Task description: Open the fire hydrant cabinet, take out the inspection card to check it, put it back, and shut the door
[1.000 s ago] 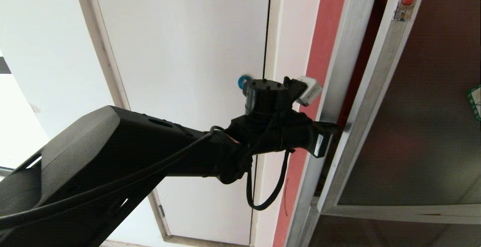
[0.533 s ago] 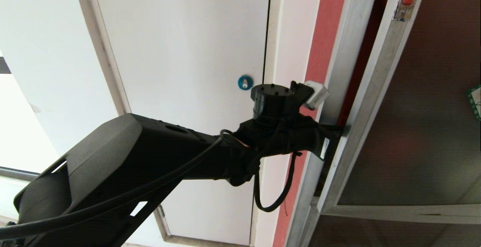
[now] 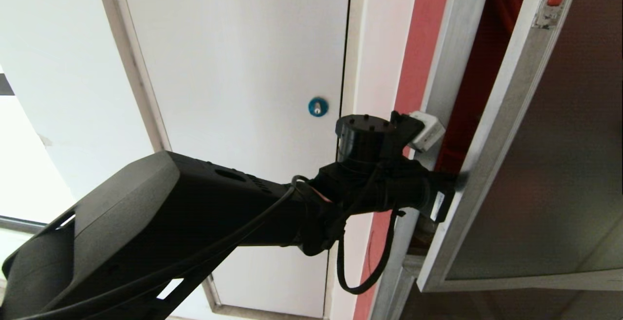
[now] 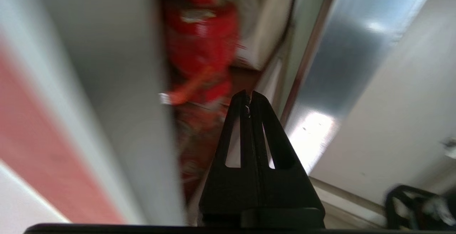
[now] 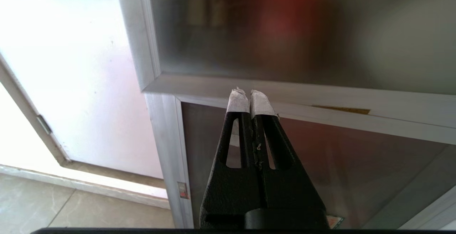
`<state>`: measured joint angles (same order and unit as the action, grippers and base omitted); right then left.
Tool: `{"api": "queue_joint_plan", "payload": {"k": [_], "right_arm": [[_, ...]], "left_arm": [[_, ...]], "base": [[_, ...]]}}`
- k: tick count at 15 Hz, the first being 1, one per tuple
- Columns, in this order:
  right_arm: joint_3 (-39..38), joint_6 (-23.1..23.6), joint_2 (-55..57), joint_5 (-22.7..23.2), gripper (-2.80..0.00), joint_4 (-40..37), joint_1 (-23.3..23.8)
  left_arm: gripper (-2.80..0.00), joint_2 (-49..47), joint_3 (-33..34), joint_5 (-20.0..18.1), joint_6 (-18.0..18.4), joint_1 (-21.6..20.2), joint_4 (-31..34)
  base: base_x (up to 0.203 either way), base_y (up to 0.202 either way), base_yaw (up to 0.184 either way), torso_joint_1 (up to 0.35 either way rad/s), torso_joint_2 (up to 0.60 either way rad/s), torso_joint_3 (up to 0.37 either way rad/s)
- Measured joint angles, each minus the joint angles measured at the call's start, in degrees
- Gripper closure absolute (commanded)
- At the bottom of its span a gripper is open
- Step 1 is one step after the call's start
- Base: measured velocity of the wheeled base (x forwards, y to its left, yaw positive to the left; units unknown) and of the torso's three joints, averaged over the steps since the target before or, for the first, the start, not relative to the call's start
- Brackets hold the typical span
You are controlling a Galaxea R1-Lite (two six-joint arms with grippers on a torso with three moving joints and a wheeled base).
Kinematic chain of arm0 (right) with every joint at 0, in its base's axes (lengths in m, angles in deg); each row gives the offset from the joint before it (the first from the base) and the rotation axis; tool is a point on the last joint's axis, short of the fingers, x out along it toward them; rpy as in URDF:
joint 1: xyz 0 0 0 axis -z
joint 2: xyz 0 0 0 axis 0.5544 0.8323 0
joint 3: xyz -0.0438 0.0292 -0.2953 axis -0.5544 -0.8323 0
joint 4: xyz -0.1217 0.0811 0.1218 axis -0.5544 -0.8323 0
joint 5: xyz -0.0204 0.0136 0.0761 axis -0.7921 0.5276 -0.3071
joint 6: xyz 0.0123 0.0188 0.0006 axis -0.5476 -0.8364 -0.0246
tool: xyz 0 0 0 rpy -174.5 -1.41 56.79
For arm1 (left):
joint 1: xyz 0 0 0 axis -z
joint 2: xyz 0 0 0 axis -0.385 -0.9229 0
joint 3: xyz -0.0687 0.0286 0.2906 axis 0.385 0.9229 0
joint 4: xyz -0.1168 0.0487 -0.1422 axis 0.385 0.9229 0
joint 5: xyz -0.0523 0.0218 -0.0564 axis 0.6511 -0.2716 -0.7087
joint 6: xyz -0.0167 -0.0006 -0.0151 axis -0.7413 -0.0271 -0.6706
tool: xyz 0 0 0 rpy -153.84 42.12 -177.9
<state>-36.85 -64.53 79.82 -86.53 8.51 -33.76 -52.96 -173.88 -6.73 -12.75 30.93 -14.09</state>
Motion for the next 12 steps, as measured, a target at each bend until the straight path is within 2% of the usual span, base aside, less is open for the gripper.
{"api": "queue_joint_plan", "payload": {"k": [5, 8, 12], "right_arm": [[0.00, 0.00, 0.00, -0.02, 0.00, 0.00, -0.06], [0.00, -0.02, 0.00, 0.02, 0.00, 0.00, -0.06], [0.00, 0.00, 0.00, 0.01, 0.00, 0.00, -0.06]], "left_arm": [[0.00, 3.56, 5.64, -0.10, 0.02, 2.82, -0.18], [0.00, 5.61, 9.28, -0.32, -0.35, 4.19, -3.21], [0.00, 6.24, 10.29, -0.28, -0.46, 6.62, -3.88]], "base": [[0.000, 0.000, 0.000, 0.000, 0.00, 0.000], [0.000, 0.000, 0.000, 0.000, 0.00, 0.000], [0.000, 0.000, 0.000, 0.000, 0.00, 0.000]]}}
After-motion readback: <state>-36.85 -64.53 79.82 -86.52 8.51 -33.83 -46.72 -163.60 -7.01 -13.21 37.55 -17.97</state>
